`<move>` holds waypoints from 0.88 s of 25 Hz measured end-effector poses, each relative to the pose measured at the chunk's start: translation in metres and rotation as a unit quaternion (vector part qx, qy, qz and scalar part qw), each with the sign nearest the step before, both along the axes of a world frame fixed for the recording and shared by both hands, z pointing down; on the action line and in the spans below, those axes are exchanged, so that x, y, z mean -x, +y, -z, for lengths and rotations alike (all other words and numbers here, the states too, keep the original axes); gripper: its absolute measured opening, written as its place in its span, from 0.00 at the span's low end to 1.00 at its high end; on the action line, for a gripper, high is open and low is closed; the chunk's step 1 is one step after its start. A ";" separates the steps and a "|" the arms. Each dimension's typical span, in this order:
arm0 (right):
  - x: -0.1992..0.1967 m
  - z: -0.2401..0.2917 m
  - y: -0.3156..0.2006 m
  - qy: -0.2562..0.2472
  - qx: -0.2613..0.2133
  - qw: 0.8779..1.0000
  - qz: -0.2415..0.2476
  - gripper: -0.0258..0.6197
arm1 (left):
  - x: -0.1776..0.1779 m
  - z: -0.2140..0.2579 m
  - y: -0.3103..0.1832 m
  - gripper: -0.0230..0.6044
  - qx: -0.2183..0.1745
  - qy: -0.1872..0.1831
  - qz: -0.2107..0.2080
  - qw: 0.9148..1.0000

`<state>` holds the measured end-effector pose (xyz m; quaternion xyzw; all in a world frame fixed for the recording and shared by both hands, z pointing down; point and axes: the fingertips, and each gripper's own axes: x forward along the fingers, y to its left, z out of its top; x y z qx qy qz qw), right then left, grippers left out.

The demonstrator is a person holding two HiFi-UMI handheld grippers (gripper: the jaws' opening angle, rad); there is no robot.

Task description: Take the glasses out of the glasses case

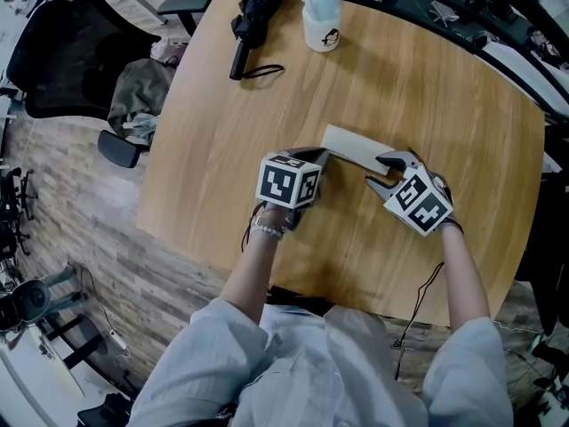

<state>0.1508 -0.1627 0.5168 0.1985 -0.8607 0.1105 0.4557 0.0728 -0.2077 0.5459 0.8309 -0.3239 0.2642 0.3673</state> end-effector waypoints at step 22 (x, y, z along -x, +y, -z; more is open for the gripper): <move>-0.092 0.187 0.019 -0.208 -0.262 0.881 -0.335 0.05 | -0.007 0.134 0.028 0.04 -0.133 0.110 0.014 0.985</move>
